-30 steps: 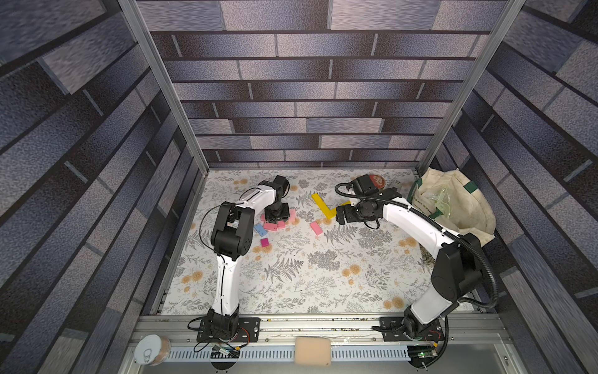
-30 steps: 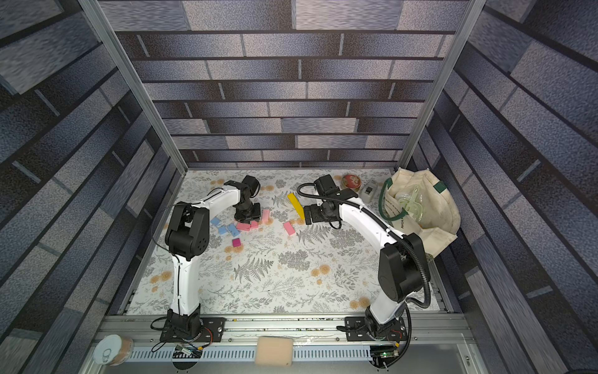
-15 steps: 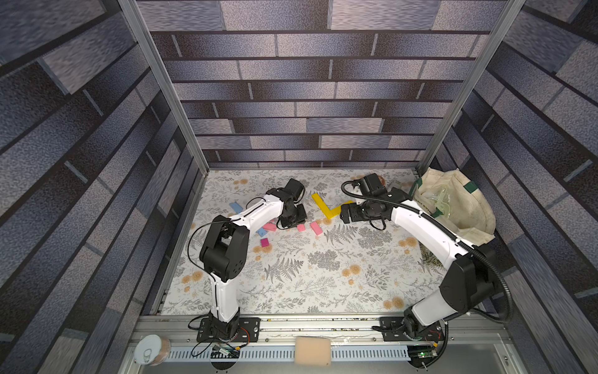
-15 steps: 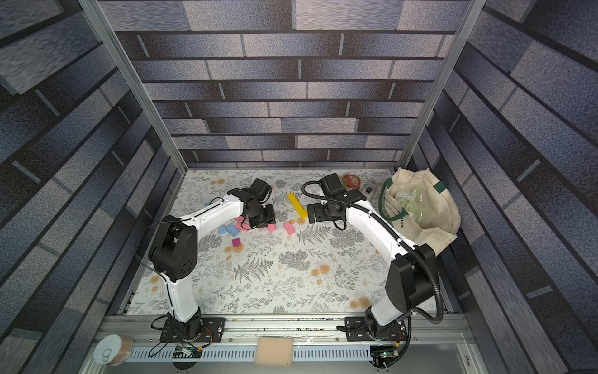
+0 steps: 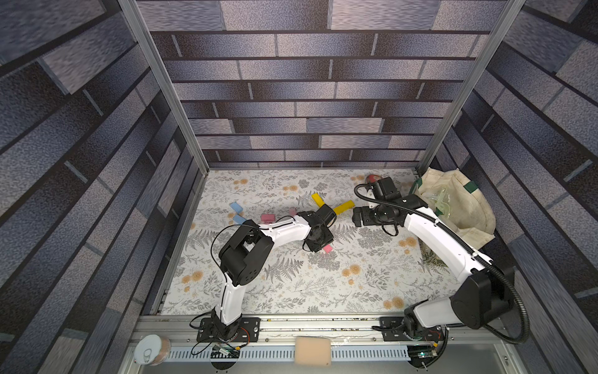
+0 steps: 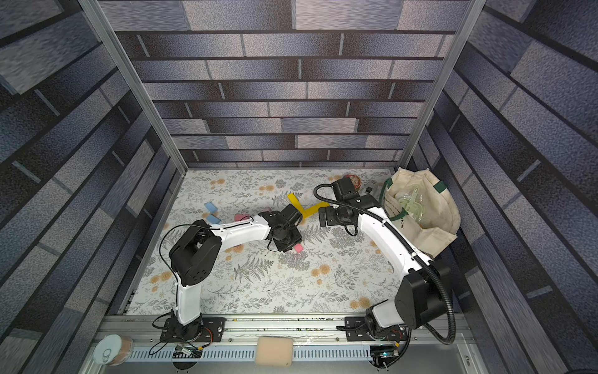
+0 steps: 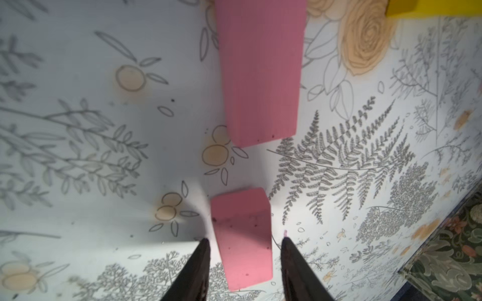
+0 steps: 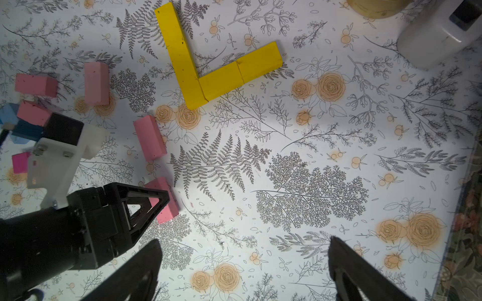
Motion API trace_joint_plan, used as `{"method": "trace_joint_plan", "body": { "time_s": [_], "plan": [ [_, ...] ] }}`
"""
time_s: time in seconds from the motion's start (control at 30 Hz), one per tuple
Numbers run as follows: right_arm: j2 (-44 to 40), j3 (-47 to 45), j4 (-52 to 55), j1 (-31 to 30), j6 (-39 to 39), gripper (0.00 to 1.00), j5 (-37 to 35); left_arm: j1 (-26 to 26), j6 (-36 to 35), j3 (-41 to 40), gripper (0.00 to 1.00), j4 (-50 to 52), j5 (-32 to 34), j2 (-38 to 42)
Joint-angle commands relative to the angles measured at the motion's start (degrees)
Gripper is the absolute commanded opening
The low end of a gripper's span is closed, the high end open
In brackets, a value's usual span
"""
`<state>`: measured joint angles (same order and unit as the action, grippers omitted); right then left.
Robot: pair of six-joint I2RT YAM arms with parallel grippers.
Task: Assemble the letter v with building blocks
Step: Place the building block at the center of the board.
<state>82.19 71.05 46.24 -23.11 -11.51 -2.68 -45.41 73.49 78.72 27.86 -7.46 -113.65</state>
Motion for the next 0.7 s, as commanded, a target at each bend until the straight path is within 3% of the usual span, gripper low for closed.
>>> {"method": "trace_joint_plan", "body": {
  "time_s": [0.0, 0.23, 0.27, 0.3, 0.47, 0.67],
  "plan": [
    [-1.68, -2.44, 0.18, 0.06, -0.54, 1.00, 0.70, 1.61, 0.11, 1.26, 0.68, 3.54, 2.87, 1.68],
    [-1.38, -8.14, -7.22, -2.87, -0.02, 0.98, 5.46, 11.99, -11.27, 0.78, 0.89, 6.70, 3.09, 15.86],
    [-0.35, -8.17, -7.76, -4.74, 1.20, 0.97, 4.63, 14.38, -13.66, -0.07, 0.98, 5.40, 1.31, 18.62],
    [0.69, -8.13, -8.26, -6.23, 1.93, 0.96, 4.14, 16.84, -15.81, -1.18, 1.00, 3.32, -1.54, 21.32],
    [8.39, -7.49, -12.92, -13.23, 5.83, 0.91, 3.21, 28.43, -19.77, -9.71, 1.00, -7.81, -17.79, 29.23],
    [17.39, -4.53, -15.57, -16.94, 7.84, 0.84, 1.27, 32.49, -19.56, -20.18, 1.00, -15.20, -22.86, 35.43]
  ]
}}
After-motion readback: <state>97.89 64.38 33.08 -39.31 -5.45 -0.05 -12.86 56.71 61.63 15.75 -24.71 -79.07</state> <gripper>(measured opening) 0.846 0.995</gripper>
